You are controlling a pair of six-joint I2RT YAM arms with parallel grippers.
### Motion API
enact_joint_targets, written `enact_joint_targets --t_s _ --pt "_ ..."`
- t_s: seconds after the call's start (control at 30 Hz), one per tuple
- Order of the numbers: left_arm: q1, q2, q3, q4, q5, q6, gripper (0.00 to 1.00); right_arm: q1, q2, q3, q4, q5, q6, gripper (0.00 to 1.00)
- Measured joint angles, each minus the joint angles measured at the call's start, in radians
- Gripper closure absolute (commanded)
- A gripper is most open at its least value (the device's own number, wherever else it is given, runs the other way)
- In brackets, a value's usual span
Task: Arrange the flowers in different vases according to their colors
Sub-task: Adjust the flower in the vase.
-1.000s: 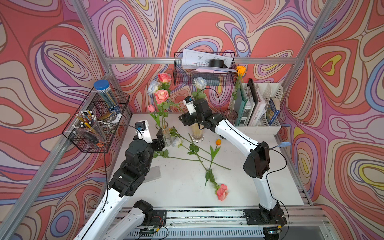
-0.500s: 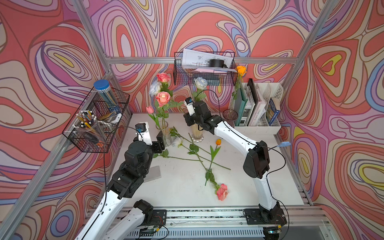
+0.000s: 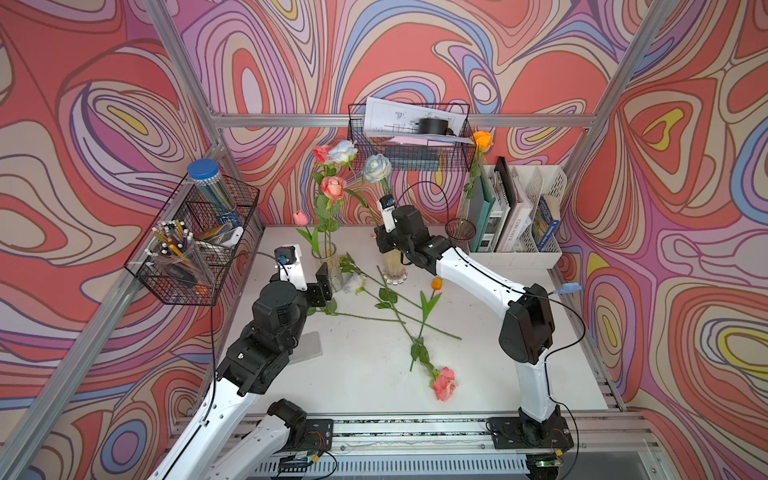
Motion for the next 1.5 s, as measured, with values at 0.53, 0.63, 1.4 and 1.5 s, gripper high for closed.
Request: enact_joint_targets --t_s 0.53,0.63,1.4,1.5 --pt "0.000 0.011 -0.013 0.000 0.016 -0.006 0.25 0.003 -0.146 -0.262 0.148 -0.032 0.051 0.40" --pt "0.000 0.020 -0.013 0.000 0.022 -0.010 0.25 0.003 -0.159 -0.280 0.157 -0.038 0.053 0.37" --pt "0.000 0.051 -0.017 -0.002 0.065 -0.058 0.25 0.003 -0.350 -0.381 0.075 -0.063 0.055 0.18" --pt "0.000 0.050 -0.020 -0.012 0.077 -0.084 0.26 0.003 -0.358 -0.415 0.056 -0.076 0.061 0.17"
